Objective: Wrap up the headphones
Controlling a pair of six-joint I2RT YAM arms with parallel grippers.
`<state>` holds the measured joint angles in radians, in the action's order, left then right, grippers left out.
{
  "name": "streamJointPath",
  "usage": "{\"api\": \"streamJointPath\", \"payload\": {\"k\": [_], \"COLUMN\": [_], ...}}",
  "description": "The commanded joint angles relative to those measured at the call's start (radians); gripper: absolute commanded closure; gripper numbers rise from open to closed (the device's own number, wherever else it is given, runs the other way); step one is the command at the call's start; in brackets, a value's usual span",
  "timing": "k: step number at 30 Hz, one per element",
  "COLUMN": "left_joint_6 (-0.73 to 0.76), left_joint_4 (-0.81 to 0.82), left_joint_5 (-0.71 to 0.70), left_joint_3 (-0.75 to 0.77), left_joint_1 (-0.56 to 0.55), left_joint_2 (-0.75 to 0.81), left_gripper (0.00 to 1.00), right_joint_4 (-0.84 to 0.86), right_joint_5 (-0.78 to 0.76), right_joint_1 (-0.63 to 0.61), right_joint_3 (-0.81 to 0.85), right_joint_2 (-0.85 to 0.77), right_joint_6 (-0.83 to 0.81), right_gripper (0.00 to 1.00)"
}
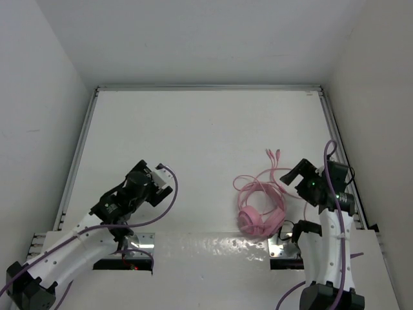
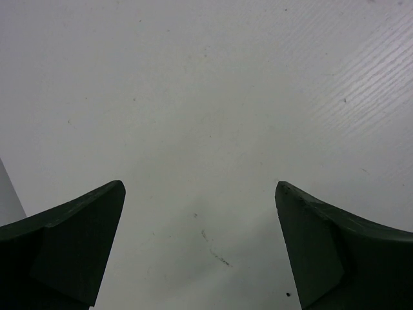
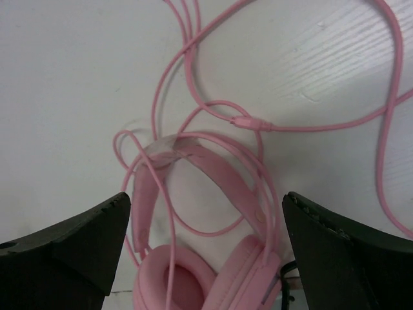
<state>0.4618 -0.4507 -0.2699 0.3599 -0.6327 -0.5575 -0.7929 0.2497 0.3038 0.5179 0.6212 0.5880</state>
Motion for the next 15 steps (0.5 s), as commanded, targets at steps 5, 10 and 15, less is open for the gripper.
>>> {"api": "streamJointPath", "payload": {"k": [5,10,15], "left_joint_6": [0.081,-0.011,-0.074], "left_joint_4": [-0.058,-0.199,-0.206], "left_joint_5": [0.011,0.19,0.207], "left_joint_3": [0.123,0.349,0.535], "left_joint_1": [-0.005,0.004,0.001], "left_joint_2": [-0.166,-0.382,-0.467], "left_gripper": [0.01,0.17,0.16], "right_joint_4": [0.271,0.065,-0.135], "right_joint_5": [0.44,0.225,-0.13], "right_joint_1": [0.0,-0.029,-0.264], "right_joint_3": [0.051,0.213,0.254], "right_joint_2": [0.02,0.138,0.169], "right_joint_6": [0.055,-0.058,-0.05], "right_gripper": [0.13,0.35,0.04]}}
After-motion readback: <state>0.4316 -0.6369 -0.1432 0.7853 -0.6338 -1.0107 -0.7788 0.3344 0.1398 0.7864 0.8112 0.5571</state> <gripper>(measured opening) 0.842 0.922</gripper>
